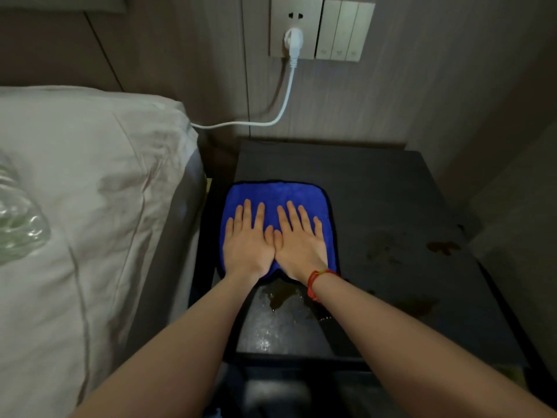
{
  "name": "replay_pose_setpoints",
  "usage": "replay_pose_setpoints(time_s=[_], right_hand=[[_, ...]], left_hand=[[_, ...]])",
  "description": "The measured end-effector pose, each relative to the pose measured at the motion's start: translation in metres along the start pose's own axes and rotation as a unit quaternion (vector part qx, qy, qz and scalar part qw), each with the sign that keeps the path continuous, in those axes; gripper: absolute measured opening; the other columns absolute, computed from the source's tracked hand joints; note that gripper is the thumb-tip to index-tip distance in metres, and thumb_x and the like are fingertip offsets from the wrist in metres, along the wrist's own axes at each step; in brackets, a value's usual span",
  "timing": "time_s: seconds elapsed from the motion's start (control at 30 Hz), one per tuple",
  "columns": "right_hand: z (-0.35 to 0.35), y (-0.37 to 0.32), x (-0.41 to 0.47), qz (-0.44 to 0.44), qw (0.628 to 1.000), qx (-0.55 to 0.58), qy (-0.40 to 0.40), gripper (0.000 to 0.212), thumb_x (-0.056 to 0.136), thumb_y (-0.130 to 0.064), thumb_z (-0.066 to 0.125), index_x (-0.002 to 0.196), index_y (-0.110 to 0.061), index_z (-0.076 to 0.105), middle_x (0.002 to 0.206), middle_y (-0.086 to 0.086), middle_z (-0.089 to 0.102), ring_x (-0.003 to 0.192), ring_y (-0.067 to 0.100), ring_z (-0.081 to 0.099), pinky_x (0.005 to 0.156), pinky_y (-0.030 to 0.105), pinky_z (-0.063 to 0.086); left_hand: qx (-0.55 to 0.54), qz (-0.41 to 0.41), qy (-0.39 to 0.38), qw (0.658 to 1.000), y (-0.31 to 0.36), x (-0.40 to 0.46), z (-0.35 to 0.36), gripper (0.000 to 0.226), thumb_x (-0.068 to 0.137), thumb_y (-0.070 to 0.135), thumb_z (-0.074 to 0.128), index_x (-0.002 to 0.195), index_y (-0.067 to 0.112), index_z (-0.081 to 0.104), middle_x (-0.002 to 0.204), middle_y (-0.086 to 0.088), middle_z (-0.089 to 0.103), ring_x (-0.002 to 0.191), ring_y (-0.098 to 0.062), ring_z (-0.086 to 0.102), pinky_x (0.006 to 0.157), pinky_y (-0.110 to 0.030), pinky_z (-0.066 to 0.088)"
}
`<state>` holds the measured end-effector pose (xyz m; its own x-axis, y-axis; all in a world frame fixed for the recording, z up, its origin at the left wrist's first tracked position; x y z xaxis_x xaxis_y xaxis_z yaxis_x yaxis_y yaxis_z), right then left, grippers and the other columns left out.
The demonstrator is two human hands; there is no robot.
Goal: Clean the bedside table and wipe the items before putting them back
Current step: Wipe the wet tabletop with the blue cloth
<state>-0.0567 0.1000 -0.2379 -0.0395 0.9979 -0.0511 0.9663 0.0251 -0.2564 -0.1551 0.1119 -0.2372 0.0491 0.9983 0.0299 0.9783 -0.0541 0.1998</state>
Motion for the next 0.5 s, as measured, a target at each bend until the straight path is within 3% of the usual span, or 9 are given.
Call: replay_pose_setpoints(time_s=[0.5], right_hand=[[0.006, -0.005, -0.069, -0.003, 1.0, -0.021, 0.007, 0.055, 0.098, -0.04, 0.012, 0.148, -0.022, -0.003, 0.158, -0.003, -0.008, 0.144, 0.016, -0.011, 0.114, 0.038, -0.01]], left_hand=[[-0.006, -0.01, 0.009, 1.0, 0.0, -0.071, -0.002, 0.057, 0.099, 0.039, 0.017, 0.149, 0.022, -0.002, 0.159, -0.005, -0.005, 0.146, -0.02, -0.004, 0.118, -0.035, 0.0]])
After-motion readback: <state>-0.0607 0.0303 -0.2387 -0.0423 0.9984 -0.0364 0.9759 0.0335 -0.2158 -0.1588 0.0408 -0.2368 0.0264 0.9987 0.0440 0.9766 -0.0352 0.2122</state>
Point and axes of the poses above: each hand's wrist, its own x-axis towards the middle knuckle, its own z-axis out of the palm, y = z × x, the point moved 7 cm from there along x, towards the middle knuckle
